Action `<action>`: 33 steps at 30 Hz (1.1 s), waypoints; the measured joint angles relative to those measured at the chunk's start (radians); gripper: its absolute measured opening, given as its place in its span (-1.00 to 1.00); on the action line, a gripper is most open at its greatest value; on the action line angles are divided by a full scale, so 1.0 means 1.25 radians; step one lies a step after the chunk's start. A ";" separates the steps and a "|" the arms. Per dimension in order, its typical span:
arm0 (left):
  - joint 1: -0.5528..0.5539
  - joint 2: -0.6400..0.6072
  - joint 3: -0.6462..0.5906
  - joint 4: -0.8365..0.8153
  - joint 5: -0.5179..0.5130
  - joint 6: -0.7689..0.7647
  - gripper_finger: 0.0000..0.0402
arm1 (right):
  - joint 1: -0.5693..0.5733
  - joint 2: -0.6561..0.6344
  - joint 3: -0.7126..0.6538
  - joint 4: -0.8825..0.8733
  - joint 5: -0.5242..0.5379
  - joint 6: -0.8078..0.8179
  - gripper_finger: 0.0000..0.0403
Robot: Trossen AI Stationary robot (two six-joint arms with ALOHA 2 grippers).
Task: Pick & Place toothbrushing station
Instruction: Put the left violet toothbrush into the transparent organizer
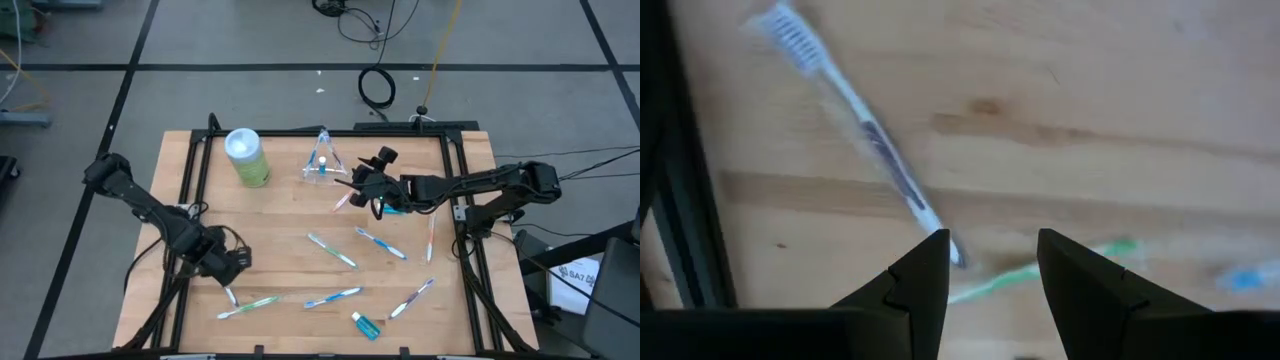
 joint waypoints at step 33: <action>-0.009 -0.020 -0.259 0.271 0.064 -0.001 -0.22 | -0.007 0.000 -0.030 0.090 0.000 -0.029 -0.27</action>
